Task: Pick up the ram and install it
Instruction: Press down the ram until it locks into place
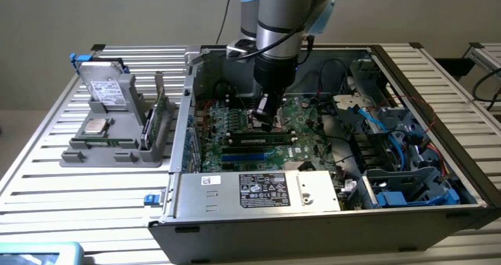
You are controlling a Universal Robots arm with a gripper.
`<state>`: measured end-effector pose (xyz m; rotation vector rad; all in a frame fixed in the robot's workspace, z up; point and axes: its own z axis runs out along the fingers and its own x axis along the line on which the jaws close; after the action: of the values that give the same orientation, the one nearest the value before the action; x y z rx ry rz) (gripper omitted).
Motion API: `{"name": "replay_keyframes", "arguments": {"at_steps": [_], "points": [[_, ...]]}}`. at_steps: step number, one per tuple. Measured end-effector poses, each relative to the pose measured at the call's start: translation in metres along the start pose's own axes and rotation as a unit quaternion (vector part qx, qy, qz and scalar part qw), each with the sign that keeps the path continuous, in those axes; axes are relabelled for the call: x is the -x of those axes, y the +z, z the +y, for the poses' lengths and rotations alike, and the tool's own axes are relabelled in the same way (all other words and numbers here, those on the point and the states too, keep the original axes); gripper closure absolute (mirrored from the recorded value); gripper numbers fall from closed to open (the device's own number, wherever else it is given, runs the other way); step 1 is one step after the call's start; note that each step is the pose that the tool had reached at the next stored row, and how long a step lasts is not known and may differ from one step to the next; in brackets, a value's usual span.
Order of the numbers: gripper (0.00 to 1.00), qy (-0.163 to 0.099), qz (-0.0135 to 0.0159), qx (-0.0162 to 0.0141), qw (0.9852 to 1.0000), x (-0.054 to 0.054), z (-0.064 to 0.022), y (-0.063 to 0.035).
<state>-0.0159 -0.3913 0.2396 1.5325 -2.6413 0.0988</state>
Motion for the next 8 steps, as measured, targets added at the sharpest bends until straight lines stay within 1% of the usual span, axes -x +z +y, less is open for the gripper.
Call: {"name": "replay_keyframes", "arguments": {"at_steps": [4, 8], "points": [[0.89, 0.027, 0.0, 0.0024, 0.9996, 0.0, 0.0, 0.0], [0.89, 0.053, -0.0001, 0.0043, 0.9986, 0.0, 0.0, 0.0]]}}
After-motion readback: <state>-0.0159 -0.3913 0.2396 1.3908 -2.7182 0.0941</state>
